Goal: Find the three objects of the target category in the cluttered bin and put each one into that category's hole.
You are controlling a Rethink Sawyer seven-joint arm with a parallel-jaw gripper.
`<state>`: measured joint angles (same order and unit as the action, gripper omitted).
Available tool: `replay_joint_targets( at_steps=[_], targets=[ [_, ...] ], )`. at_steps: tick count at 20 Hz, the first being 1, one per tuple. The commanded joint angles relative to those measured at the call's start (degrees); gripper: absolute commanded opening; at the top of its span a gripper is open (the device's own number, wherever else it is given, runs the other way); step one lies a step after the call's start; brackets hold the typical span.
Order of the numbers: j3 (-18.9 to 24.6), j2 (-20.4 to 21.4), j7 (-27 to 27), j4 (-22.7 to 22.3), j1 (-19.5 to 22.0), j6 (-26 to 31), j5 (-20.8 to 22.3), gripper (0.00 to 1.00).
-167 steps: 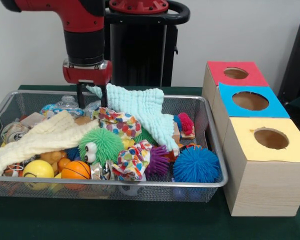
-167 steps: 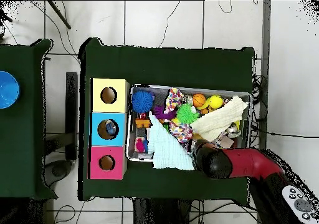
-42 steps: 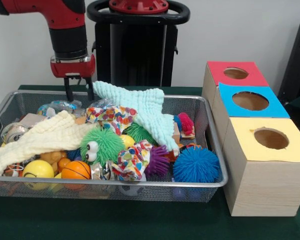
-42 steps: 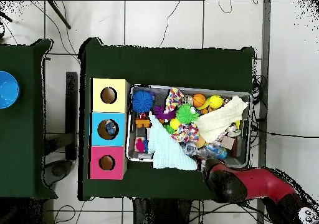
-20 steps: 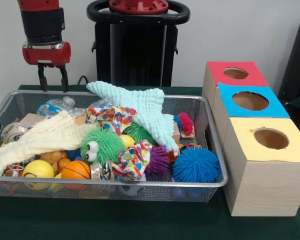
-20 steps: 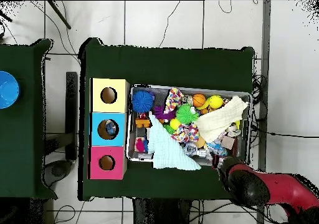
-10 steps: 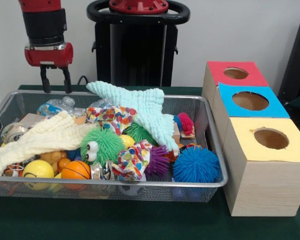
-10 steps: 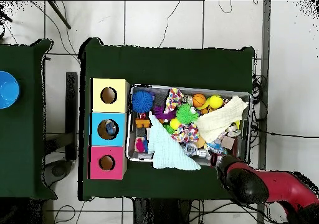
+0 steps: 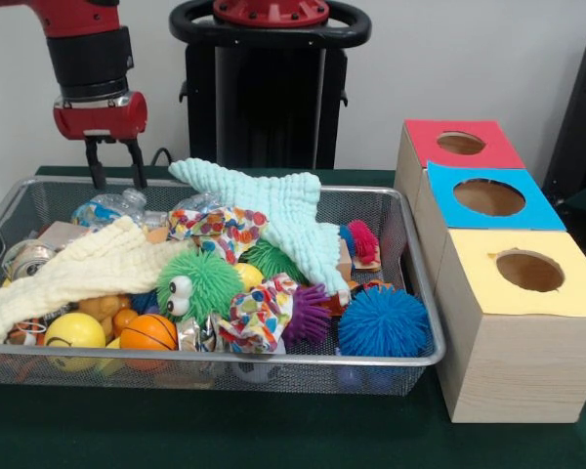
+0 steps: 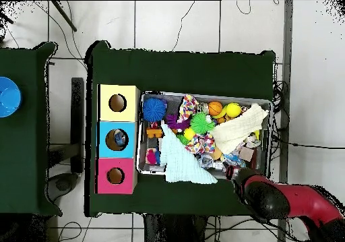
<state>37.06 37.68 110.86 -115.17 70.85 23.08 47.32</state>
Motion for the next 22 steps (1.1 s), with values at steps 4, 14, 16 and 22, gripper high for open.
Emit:
replay_joint_targets(
  at_steps=[4,14,16,22],
  targets=[
    [3.95,-2.22,-15.10,5.94,0.90,6.77,1.87,1.00],
    [5.00,-2.86,-16.54,6.07,2.32,7.63,1.64,1.00],
    [5.19,-3.11,-16.92,6.47,2.41,7.95,1.59,1.00],
    [6.11,-3.82,-18.41,7.36,3.27,8.91,1.46,1.00]
  ],
)
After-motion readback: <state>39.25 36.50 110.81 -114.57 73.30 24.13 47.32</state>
